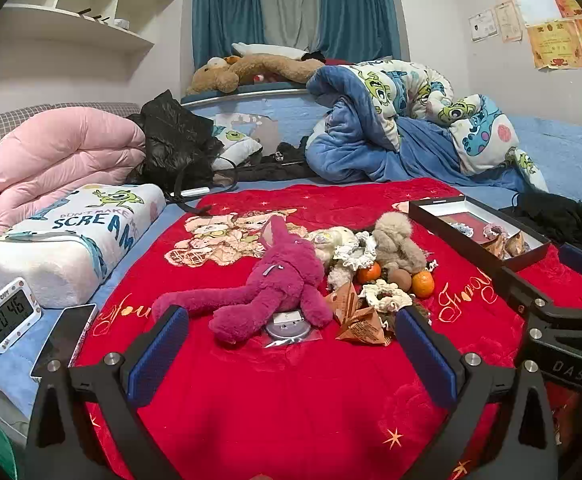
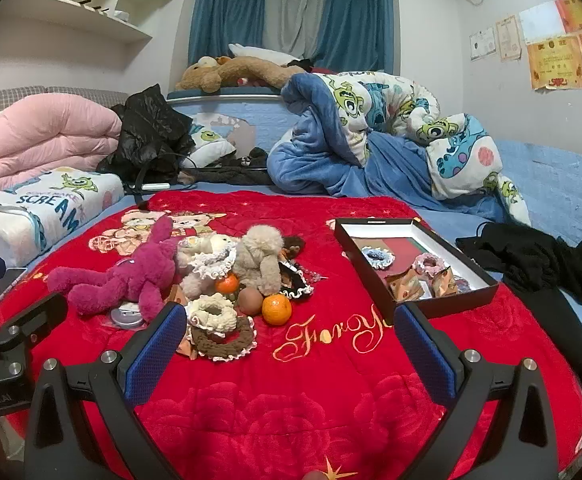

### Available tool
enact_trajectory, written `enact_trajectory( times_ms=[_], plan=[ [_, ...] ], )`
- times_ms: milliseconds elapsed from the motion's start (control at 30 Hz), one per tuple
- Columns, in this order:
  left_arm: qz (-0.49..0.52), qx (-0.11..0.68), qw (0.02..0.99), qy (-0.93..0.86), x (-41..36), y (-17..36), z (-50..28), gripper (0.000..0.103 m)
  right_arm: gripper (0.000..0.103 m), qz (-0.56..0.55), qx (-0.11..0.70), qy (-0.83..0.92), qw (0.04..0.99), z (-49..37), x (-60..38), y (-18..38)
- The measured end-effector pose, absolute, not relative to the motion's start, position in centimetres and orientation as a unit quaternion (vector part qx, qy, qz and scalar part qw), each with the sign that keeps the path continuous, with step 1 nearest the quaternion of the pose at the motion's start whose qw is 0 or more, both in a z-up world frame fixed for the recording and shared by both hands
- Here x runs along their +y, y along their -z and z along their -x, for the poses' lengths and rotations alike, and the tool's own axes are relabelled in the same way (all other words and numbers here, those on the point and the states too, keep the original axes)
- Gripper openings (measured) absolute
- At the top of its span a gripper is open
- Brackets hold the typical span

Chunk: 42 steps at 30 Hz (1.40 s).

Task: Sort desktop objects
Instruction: 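Move both grippers toward the pile of plush toys on the red blanket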

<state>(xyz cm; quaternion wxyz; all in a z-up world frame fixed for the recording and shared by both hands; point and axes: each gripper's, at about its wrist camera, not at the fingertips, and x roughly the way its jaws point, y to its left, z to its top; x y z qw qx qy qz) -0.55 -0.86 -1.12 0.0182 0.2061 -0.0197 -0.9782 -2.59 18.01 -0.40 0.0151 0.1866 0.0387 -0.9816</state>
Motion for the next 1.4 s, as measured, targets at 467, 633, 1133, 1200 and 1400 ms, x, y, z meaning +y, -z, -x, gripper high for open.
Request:
enact_trajectory(
  times_ms=[467, 633, 1133, 1200, 1400],
  plan=[
    [-0.210, -0.004, 0.016, 0.978, -1.8, 1.2, 0.6, 0.103, 0.103, -0.185, 0.031, 0.982, 0.022, 2.4, 18.1, 0.4],
    [-0.212, 0.005, 0.011, 0.977, -2.3, 1.2, 0.7, 0.103, 0.103, -0.182, 0.020, 0.983, 0.025, 2.3, 18.4, 0.3],
    [-0.230, 0.026, -0.015, 0.973, -2.5, 1.6, 1.8, 0.103, 0.103, -0.208, 0.000, 0.977, 0.052, 3.5, 18.7, 0.9],
    [-0.233, 0.029, -0.024, 0.972, -2.5, 1.7, 2.1, 0.103, 0.103, -0.206, -0.004, 0.977, 0.057, 3.5, 18.8, 0.8],
    [-0.223, -0.011, -0.017, 0.975, -1.7, 1.6, 2.8, 0.103, 0.103, -0.190, 0.013, 0.979, 0.067, 4.1, 18.3, 0.4]
  ],
)
